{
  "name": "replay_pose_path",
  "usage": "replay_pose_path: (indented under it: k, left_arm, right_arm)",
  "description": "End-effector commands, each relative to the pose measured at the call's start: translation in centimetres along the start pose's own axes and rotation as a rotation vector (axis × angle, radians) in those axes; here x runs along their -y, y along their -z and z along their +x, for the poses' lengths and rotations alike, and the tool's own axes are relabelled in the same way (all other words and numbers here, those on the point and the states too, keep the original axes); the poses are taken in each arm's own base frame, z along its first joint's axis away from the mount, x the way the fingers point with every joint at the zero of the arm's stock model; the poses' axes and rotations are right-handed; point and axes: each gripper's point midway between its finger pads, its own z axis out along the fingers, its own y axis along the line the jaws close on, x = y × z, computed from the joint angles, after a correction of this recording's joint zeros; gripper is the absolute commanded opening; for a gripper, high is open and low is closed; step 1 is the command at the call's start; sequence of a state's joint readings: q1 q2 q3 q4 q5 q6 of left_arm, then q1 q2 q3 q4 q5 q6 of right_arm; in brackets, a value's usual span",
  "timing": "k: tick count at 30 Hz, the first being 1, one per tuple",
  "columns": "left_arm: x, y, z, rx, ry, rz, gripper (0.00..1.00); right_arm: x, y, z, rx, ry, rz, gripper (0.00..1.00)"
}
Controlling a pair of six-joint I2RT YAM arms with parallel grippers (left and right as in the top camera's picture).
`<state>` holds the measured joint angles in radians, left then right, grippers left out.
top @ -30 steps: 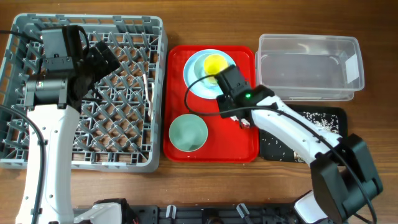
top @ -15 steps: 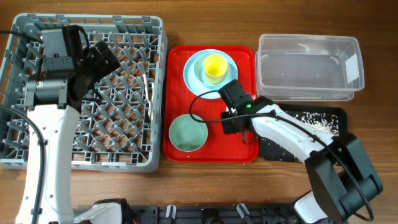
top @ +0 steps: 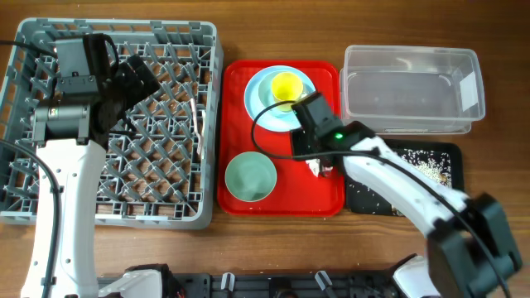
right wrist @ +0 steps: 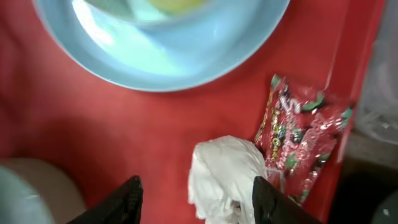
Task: Sort waste into correct bins and load items into the dishwasher rack
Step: 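Grasp the white tissue on the red tray with the right gripper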
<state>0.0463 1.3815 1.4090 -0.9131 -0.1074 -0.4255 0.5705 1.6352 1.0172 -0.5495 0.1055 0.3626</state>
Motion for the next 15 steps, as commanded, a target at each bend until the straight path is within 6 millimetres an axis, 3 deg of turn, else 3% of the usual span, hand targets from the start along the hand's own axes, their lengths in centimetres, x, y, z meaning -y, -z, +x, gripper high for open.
replay_pose_path:
  k: [1,4,8,10,12,15]
  left_arm:
    - [-0.1,0.3,-0.3,0.013,0.018,0.001,1.00]
    - [-0.1,0.3,-0.3,0.013,0.018,0.001,1.00]
    - [-0.1,0.3,-0.3,0.013,0.017,0.001,1.00]
    - [-0.1,0.3,-0.3,0.013,0.017,0.001,1.00]
    - [-0.1,0.3,-0.3,0.013,0.017,0.001,1.00]
    - [-0.1,0.3,-0.3,0.013,0.018,0.001,1.00]
  right_arm:
    - [0.8,-3.1,2.4,-0.096,0.003,0.050,0.54]
    - [0.1,-5.0,4.4,-0.186,0.006,0.012,0.40]
    - [0.3,-5.5,4.8,-0.202,0.010,0.019,0.31]
    - [0.2,-5.5,4.7,-0.200,0.008,0.017,0.18]
    - [-0.9,-4.9,4.0,-0.188,0.004,-0.041,0.04]
    - [-2.8,-2.2,1.3,-0.119,0.022,-0.134,0.04]
